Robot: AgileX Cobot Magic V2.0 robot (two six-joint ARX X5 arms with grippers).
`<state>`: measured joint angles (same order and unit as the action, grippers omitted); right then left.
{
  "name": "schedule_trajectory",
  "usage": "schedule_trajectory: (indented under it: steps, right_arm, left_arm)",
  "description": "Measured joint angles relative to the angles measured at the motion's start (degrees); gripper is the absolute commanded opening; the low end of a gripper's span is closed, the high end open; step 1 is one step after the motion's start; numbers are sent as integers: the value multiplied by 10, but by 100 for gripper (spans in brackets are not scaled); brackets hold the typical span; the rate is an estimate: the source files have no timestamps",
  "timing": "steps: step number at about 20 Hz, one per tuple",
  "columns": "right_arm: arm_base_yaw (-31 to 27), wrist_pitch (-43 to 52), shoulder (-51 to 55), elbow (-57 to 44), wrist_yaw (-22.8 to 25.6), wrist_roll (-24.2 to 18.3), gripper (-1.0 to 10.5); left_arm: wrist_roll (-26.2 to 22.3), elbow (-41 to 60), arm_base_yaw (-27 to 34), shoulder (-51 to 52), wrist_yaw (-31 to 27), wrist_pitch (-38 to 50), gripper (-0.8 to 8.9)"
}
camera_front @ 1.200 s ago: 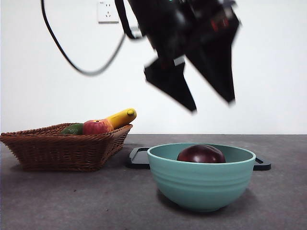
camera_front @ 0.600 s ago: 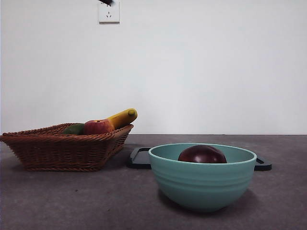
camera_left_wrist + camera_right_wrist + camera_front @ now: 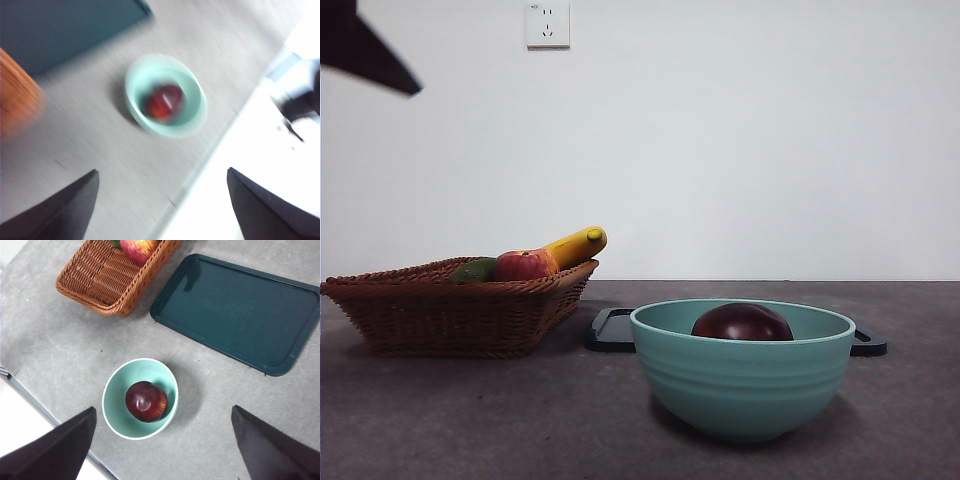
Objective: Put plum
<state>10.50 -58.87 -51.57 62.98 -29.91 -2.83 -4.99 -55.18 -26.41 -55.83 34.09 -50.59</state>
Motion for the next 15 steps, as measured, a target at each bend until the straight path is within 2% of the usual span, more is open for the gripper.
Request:
schedule_trajectory:
  steps: [10, 15]
  right_arm:
    - [0, -8, 0, 0, 0, 0, 431]
    - [26, -4, 0, -9, 0, 10, 431]
  left_arm:
    - [0, 14, 0, 7, 15, -11, 404]
    - [0, 14, 0, 7, 15, -11, 404]
